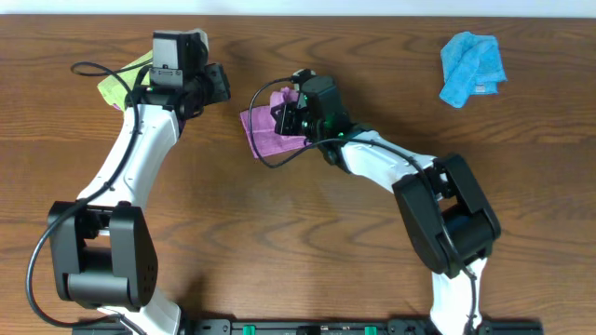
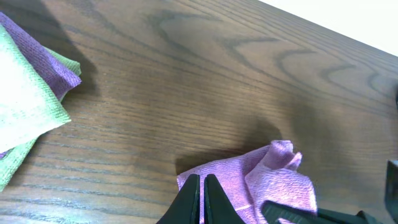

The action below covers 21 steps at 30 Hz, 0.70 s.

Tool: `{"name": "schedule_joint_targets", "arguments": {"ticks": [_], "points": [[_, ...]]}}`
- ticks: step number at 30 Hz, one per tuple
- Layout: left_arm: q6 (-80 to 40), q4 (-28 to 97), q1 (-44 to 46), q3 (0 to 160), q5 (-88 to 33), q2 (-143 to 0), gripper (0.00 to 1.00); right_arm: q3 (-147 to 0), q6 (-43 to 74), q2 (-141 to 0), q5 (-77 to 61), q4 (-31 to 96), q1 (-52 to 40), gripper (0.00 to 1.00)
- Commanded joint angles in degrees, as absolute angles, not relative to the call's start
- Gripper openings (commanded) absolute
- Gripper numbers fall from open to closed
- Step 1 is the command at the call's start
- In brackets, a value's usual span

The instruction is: Fold the cloth

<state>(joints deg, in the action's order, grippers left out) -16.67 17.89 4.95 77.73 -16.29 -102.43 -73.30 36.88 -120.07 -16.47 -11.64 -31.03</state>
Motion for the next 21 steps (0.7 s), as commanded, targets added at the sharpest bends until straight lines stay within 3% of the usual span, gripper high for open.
{"name": "schedule_joint_targets", "arguments": {"ticks": [1, 14, 21], "points": [[-15.81, 18.46, 4.47, 79.35, -16.12, -101.32, 0.06, -75.00, 36.25, -121.10, -16.56, -11.75, -32.53, 0.01], [-15.81, 19.29, 4.45, 79.35, -16.12, -101.34, 0.06, -75.00, 34.61, -121.75, -17.56, -10.90, -34.41, 0.01], [-15.81, 19.29, 4.40, 79.35, -16.10, -101.32, 0.06, -75.00, 33.52, -121.75, -19.40, -10.79, -36.34, 0.15]]}}
